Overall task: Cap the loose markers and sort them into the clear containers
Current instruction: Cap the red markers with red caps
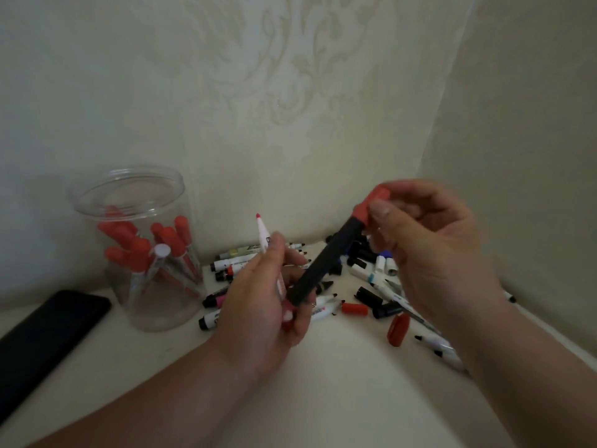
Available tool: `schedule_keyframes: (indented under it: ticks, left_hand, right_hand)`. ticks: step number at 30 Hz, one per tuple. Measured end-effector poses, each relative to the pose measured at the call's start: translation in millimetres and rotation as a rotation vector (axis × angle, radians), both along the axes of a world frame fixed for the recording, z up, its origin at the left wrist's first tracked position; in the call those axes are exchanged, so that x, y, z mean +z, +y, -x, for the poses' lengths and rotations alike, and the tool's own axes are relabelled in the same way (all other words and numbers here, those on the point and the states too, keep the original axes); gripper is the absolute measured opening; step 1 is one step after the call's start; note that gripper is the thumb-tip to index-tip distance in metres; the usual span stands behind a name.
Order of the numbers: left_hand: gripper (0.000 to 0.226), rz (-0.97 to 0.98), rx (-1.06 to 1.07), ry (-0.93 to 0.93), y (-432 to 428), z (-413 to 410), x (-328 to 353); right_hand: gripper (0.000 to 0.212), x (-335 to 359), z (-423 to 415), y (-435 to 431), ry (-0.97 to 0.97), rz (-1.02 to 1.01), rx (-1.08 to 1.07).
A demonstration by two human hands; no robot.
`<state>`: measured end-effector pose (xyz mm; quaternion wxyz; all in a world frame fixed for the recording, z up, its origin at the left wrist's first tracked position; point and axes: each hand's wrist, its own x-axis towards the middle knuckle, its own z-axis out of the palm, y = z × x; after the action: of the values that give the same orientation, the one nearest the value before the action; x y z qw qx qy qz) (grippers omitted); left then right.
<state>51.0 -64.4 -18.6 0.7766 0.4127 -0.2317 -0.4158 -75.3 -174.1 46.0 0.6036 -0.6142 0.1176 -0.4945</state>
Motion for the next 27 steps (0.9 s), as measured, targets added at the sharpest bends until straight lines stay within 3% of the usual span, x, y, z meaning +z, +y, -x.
schedule_keyframes:
  ticks: [3,6,10,14,16,18,21,24,27]
  left_hand:
    - [0.048,0.129,-0.046,0.123,1,-10,3]
    - [0.037,0.194,-0.08,0.223,0,-17,3]
    - [0.025,0.182,-0.043,0.171,-3,-18,-1]
    - [0.026,0.136,0.028,0.055,-4,-15,-3]
    - [0.028,0.086,0.066,-0.057,-2,-13,-3]
    - [0.026,0.026,0.078,-0.211,3,-7,-3]
    - [0.02,-0.011,-0.092,-0.306,12,14,-6]
    - [0.012,-0.108,-0.341,-0.364,11,32,-12]
    - [0.018,-0.206,-0.336,-0.411,5,34,-19]
  right_hand:
    - [0.019,27,-16,15,-0.125,0.037,-0.031]
    - [0.018,53,-39,35,-0.246,0.099,-0.011]
    - [0.019,83,-83,53,-0.243,0.199,0.037]
    - [0.029,89,-114,53,0.254,0.539,0.024]
    - [0.029,91,-100,43,0.318,0.543,0.041]
    - [0.015,88,-66,26,0.362,0.541,-0.02]
    - [0.004,62,0,-12,0.754,0.65,-0.175]
    - [0.012,19,43,-40,1.235,0.673,-0.232]
    - [0.008,-9,57,-45,1.286,0.685,-0.197]
